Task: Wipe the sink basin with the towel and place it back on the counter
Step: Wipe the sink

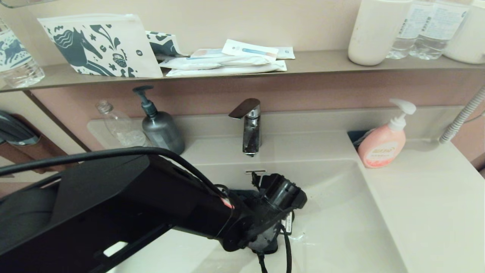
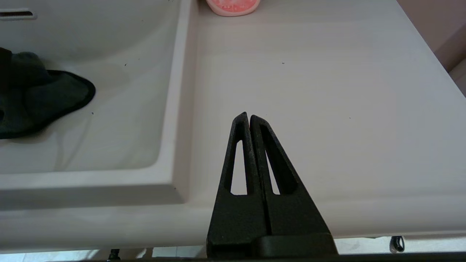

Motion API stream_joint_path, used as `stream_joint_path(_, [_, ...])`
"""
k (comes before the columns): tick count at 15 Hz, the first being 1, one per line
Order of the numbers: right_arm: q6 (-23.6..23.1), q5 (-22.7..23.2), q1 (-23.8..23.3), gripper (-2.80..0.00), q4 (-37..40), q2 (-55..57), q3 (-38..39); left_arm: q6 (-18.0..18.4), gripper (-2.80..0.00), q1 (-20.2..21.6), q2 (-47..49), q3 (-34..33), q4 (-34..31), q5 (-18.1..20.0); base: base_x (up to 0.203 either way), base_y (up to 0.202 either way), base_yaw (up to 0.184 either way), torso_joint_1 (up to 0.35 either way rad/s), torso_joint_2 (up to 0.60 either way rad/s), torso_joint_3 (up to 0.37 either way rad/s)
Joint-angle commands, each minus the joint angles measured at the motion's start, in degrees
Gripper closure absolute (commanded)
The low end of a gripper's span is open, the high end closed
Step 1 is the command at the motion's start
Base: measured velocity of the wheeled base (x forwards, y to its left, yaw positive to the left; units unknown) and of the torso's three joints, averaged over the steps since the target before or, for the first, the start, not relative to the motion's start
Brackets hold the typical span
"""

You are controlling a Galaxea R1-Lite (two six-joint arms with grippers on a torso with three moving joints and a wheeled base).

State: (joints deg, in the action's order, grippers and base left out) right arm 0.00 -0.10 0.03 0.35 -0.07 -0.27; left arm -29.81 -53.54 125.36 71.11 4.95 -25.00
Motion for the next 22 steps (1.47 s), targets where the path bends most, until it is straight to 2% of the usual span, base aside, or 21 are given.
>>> stream_joint_path(1, [0.0, 0.0, 0.0, 0.0, 0.0, 0.1, 0.0, -0.2, 0.0, -0.2, -0.7, -0.2, -0.1, -0.5, 0.0, 0.0, 0.0, 0.0, 0.0, 0.0])
stream_joint_path(4, [0.0, 0.0, 0.0, 0.0, 0.0, 0.1, 0.0, 0.7, 0.0, 1.8, -0.6, -3.5, -0.1, -2.0, 0.0, 0.0, 0.0, 0.0, 0.0, 0.0])
stream_joint_path(8, [0.0, 0.0, 0.0, 0.0, 0.0, 0.1, 0.0, 3.7, 0.0, 9.5, -0.1, -8.5, 1.3, -3.8, 0.0, 0.0, 0.0, 0.0, 0.0, 0.0])
stream_joint_path(12, [0.0, 0.0, 0.0, 0.0, 0.0, 0.1, 0.0, 10.2, 0.0, 16.4, 1.2, -8.7, 5.3, -7.6, 0.0, 0.0, 0.0, 0.0, 0.0, 0.0])
stream_joint_path(14, [0.0, 0.0, 0.0, 0.0, 0.0, 0.1, 0.0, 11.5, 0.0, 17.2, 2.0, -8.4, 7.7, -8.8, 0.0, 0.0, 0.0, 0.0, 0.0, 0.0])
stream_joint_path(17, [0.0, 0.0, 0.0, 0.0, 0.0, 0.1, 0.0, 14.6, 0.0, 18.9, 1.4, -8.0, 7.7, -9.0, 0.0, 0.0, 0.0, 0.0, 0.0, 0.0])
stream_joint_path(19, [0.0, 0.0, 0.0, 0.0, 0.0, 0.1, 0.0, 16.0, 0.0, 20.6, -0.5, -11.9, 7.8, -8.9, 0.0, 0.0, 0.0, 0.0, 0.0, 0.0])
stream_joint_path(22, [0.0, 0.0, 0.0, 0.0, 0.0, 0.1, 0.0, 15.9, 0.0, 22.5, -2.0, -16.6, 8.1, -8.7, 0.0, 0.0, 0.0, 0.0, 0.0, 0.0])
